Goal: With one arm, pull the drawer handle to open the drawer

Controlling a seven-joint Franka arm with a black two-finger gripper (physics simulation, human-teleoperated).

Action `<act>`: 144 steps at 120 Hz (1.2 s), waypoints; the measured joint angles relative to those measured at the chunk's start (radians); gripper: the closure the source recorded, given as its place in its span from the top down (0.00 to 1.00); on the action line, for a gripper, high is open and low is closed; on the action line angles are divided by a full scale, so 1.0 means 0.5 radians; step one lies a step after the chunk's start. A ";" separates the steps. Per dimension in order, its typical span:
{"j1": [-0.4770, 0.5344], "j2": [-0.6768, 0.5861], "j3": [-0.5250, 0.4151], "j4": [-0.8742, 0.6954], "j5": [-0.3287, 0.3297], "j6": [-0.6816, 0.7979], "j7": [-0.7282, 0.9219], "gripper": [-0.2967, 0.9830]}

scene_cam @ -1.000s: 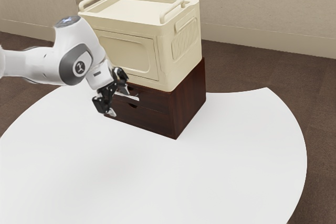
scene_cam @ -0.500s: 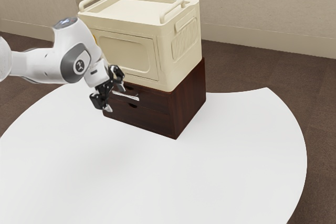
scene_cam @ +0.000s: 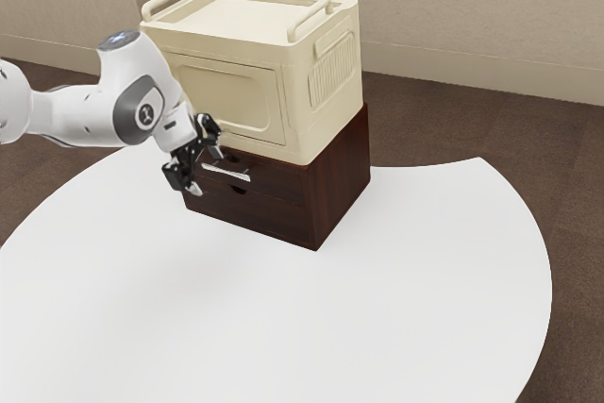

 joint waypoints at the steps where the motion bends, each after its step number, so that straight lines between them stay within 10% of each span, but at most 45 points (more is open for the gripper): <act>1: 0.000 0.001 0.000 0.000 0.000 0.001 -0.001 0.77; 81: -0.018 0.041 0.002 -0.016 -0.002 0.042 -0.059 0.77; 144: -0.019 0.034 0.002 -0.024 -0.002 0.035 -0.120 0.33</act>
